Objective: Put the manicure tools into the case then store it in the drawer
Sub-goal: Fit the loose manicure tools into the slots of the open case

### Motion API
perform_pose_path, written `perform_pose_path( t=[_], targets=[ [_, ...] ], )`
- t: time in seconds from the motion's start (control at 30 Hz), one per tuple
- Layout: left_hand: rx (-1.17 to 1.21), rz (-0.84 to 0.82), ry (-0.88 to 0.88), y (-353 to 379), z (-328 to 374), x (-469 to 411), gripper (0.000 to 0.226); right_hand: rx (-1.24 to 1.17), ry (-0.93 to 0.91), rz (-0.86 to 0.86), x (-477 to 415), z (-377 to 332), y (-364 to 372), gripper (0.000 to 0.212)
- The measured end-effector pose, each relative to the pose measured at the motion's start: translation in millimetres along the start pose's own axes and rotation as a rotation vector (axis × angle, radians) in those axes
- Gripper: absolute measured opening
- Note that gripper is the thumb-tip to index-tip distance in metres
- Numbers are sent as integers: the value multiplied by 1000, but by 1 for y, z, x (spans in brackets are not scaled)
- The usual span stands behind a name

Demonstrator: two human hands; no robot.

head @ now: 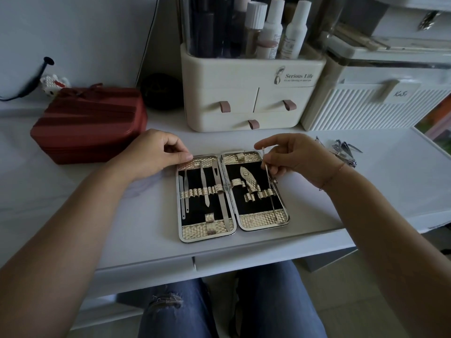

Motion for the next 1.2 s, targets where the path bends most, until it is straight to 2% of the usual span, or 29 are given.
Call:
perform_pose_path(
  t=[0.23, 0.4, 0.8, 0.87, 0.93, 1.03, 1.1, 1.2],
  targets=[
    [0, -2, -18, 0, -1, 0, 8, 209, -74, 36, 2, -2, 3, 24],
    [13, 1, -16, 1, -1, 0, 9, 411, -64, -15, 5, -3, 3, 21],
    [-3, 2, -23, 1, -1, -1, 9, 478, -120, -24, 28, 5, 0, 13],
    [-9, -3, -21, 1, -1, -1, 10, 407, -132, -26, 33, 6, 1, 27],
    [-4, -2, -17, 1, 0, 0, 10, 382, -135, -30, 42, 7, 2, 54],
    [4, 3, -14, 1, 1, 0, 9, 541, -142, -28, 54, 12, 6, 85],
    [2, 6, -16, 1, 1, 0, 9, 605, -141, -27, 56, 15, 7, 98],
    [-12, 4, -16, 1, 0, 0, 9, 618, -136, -40, 56, 15, 9, 102]
  ],
)
Point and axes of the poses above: each hand's wrist, its own x-axis away from the middle knuckle, its own y-axis out of the palm, z = x × y, the point moved 1 cm from there along -x, towards the middle knuckle, and after that the axes turned 3 degrees about x, right-handed, at the moved point
